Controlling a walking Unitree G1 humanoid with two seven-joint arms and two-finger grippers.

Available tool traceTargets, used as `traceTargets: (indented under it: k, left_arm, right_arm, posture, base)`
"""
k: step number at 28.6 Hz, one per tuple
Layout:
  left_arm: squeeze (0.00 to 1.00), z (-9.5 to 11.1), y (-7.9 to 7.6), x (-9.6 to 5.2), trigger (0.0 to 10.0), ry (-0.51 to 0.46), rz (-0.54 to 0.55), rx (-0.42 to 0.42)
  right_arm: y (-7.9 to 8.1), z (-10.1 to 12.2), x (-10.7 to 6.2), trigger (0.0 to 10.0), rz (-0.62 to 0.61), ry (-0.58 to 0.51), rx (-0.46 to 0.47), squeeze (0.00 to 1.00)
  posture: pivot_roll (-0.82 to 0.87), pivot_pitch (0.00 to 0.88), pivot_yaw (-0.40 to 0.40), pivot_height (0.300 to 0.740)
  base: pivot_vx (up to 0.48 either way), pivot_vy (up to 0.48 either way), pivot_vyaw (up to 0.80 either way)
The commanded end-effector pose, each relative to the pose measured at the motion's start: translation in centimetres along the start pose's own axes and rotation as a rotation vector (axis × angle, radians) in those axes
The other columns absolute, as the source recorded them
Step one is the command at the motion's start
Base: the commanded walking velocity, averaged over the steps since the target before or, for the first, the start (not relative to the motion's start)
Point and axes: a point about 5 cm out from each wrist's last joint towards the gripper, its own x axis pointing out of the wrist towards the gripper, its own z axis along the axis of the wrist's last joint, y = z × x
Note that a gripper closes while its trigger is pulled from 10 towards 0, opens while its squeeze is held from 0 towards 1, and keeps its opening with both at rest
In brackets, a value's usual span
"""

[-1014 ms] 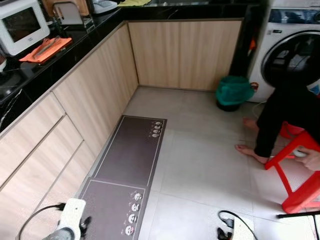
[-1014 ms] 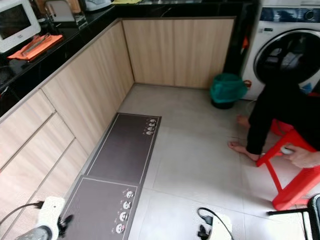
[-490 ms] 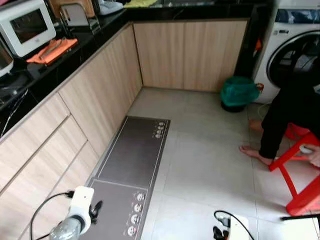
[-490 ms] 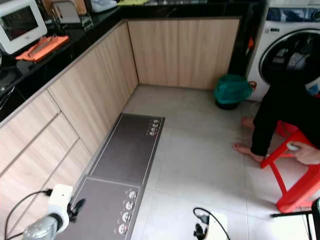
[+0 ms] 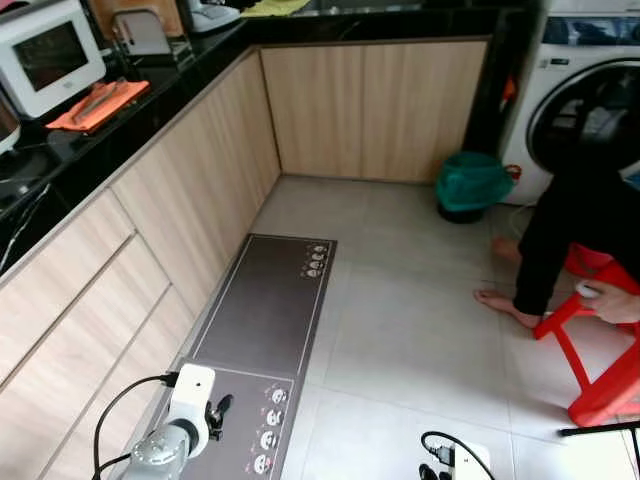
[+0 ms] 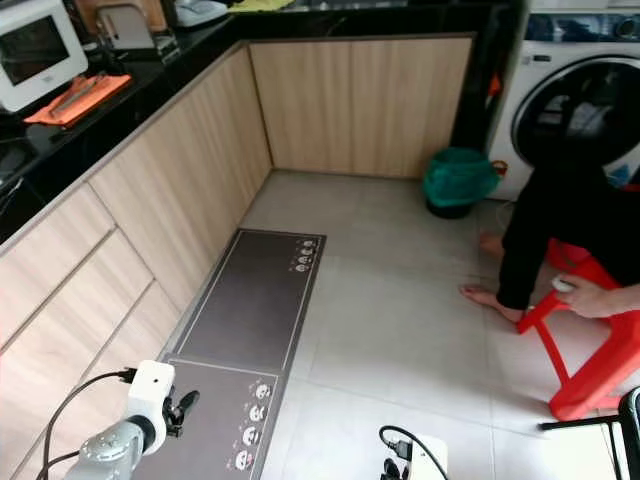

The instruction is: Kitchen organization

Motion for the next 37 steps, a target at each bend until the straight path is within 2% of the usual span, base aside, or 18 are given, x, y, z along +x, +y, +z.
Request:
traceTargets:
  k: [1,5,9,13,16,17,19,21,37]
  left_arm:
    - [0.00,-0.7,0.2,-0.1,10.0,0.047,0.009,0.002]
    - [0.00,-1.1,-0.9,0.1,10.0,0.065,0.004,-0.010]
    - [0.00,-1.2,-2.6,0.5,10.0,0.064,-0.013,-0.040]
    - [0.00,-1.3,-3.3,0.6,10.0,0.067,-0.022,-0.047]
    - [0.00,-1.3,-3.4,0.7,10.0,0.070,-0.025,-0.047]
    - [0.00,-1.5,-3.3,0.6,10.0,0.079,-0.015,-0.049]
    - [0.00,-1.6,-3.0,0.6,10.0,0.089,0.007,-0.056]
    - [0.00,-1.6,-2.9,0.6,10.0,0.095,0.020,-0.060]
    - [0.00,-1.4,-2.6,0.8,10.0,0.115,0.040,-0.062]
  right_arm:
    - [0.2,-0.7,-0.1,10.0,-0.002,0.026,-0.002,0.00]
    - [0.3,-1.0,-0.2,10.0,-0.001,0.040,-0.020,0.00]
    - [0.3,-1.0,-0.2,10.0,-0.010,0.048,-0.033,0.00]
    - [0.1,-0.9,-0.2,10.0,-0.017,0.043,-0.035,0.00]
    - [0.2,-0.7,-0.1,10.0,-0.019,0.032,-0.024,0.00]
    - [-1.8,-0.3,-0.4,10.0,-0.036,0.027,-0.022,0.00]
    - [-2.9,0.0,-0.6,10.0,-0.045,0.026,-0.025,0.00]
    - [-3.1,0.0,-0.6,10.0,-0.046,0.027,-0.027,0.00]
    - [-1.9,-0.9,-0.5,10.0,-0.041,0.063,-0.018,0.00]
  posture:
    - [0.05,0.000,0.089,0.740]
    - [0.03,0.000,0.058,0.740]
    - [0.04,0.000,0.034,0.740]
    - [0.03,0.000,0.029,0.740]
    - [0.03,0.000,0.025,0.740]
    - [0.04,0.000,0.021,0.740]
    - [0.05,0.000,0.015,0.740]
    - [0.06,0.000,0.013,0.740]
    - [0.09,0.000,0.024,0.740]
  base:
    - [0.000,0.000,0.00]
    - [0.000,0.000,0.00]
    - [0.000,0.000,0.00]
    - [0.000,0.000,0.00]
    - [0.000,0.000,0.00]
    - [0.000,0.000,0.00]
    - [0.000,0.000,0.00]
    - [0.000,0.000,0.00]
    - [0.000,0.000,0.00]
